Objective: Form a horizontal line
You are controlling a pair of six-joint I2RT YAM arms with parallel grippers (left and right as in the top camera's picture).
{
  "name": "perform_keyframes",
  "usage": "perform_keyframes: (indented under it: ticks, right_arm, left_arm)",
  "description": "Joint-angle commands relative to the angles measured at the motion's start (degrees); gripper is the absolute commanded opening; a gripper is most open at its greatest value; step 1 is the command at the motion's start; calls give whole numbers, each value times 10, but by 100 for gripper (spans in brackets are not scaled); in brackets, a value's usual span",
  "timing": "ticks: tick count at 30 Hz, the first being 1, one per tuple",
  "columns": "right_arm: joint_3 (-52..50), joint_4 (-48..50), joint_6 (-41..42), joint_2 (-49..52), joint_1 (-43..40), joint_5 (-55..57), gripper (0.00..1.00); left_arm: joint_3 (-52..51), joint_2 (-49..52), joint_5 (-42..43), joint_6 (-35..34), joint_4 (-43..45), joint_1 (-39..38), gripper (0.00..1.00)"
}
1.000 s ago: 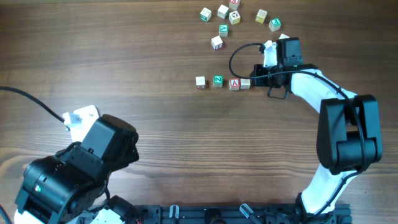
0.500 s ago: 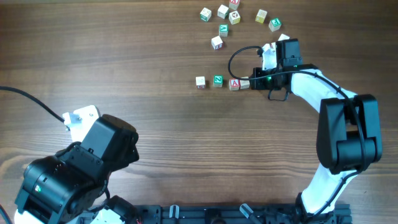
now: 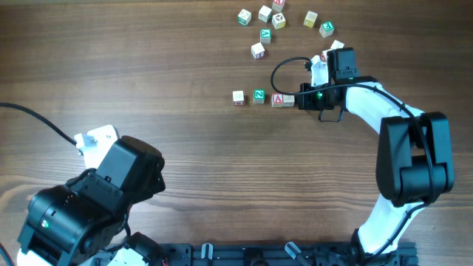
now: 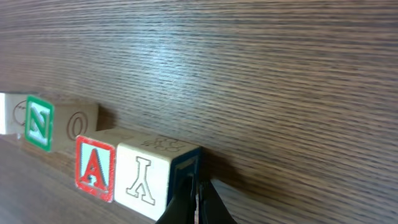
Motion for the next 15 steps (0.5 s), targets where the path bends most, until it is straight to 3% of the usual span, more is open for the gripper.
perform_keyframes:
  ticks: [1, 9, 15]
  right_arm:
    - [-5, -6, 58, 14, 3, 78, 4]
    - [-4, -64, 75, 4, 3, 97, 4]
    - [-4, -93, 93, -68, 3, 97, 5]
  left_arm:
    - [2, -2, 1, -1, 0, 0, 100]
    - [2, -2, 1, -1, 0, 0, 100]
    - [2, -2, 1, -1, 0, 0, 100]
